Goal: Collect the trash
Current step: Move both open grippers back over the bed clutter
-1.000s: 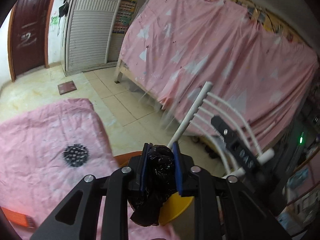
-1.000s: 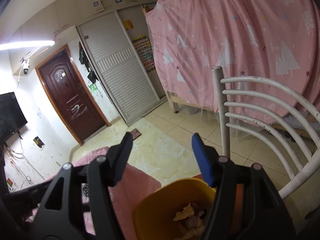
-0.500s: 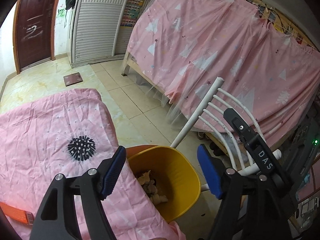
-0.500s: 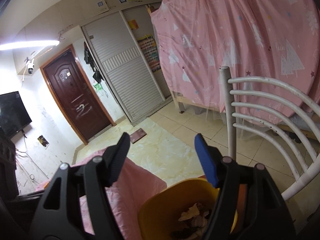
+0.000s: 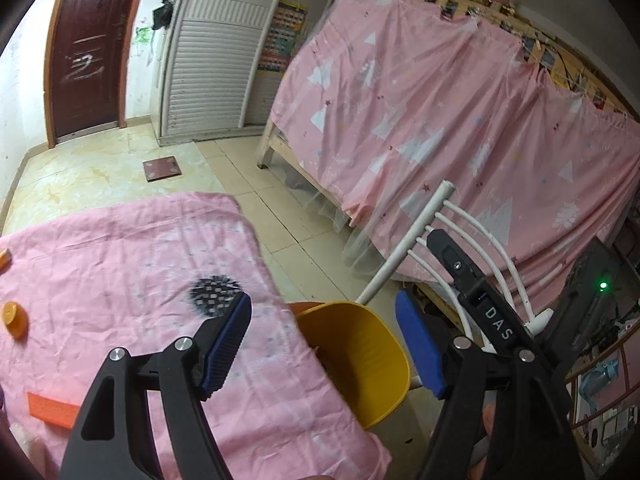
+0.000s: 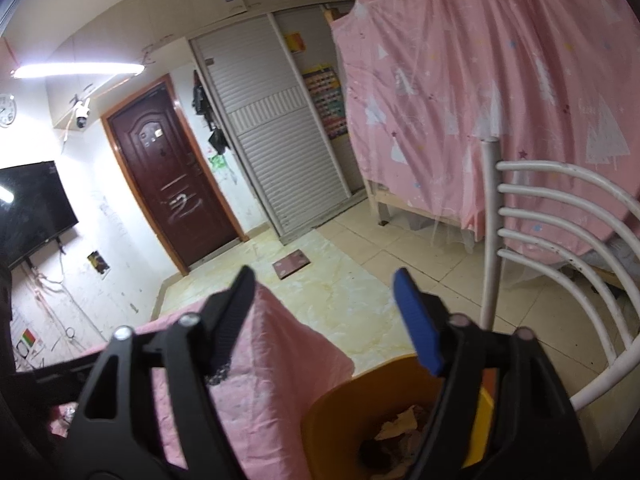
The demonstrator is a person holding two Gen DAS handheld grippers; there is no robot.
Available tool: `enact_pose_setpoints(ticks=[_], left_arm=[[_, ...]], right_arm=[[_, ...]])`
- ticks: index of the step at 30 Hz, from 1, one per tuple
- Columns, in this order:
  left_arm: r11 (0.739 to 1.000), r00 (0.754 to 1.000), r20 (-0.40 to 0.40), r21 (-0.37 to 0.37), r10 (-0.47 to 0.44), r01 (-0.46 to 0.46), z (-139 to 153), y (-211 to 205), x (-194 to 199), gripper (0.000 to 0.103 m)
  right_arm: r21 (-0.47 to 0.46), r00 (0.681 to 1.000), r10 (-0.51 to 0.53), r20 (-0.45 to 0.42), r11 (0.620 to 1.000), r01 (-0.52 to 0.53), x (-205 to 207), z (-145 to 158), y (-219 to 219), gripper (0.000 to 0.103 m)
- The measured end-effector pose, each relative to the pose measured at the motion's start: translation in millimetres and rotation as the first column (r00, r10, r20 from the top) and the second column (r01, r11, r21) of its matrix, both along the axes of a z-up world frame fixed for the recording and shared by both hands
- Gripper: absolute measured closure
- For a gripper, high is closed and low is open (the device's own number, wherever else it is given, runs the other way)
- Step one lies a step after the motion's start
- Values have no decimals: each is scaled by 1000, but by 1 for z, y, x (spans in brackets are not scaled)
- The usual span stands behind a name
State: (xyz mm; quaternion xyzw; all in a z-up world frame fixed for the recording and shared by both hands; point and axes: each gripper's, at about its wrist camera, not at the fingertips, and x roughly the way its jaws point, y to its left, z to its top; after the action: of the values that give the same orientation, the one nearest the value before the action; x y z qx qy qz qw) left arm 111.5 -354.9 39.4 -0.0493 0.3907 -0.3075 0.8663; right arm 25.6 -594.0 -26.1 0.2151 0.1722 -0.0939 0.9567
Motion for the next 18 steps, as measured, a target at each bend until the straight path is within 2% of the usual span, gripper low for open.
enact_pose_setpoints(ticks=[8, 12, 18], left_arm=[[995, 994, 30, 6, 102, -102, 13, 61, -5, 35], [989, 988, 44, 14, 149, -150, 19, 88, -7, 35], [969, 969, 57, 44, 242, -245, 23, 137, -10, 33]], right_arm=[[-53, 993, 121, -7, 991, -121, 15, 4, 50, 28], [-86, 980, 201, -10, 976, -201, 21, 8, 82, 22], [-143, 952, 305, -37, 941, -307, 28, 10, 126, 21]])
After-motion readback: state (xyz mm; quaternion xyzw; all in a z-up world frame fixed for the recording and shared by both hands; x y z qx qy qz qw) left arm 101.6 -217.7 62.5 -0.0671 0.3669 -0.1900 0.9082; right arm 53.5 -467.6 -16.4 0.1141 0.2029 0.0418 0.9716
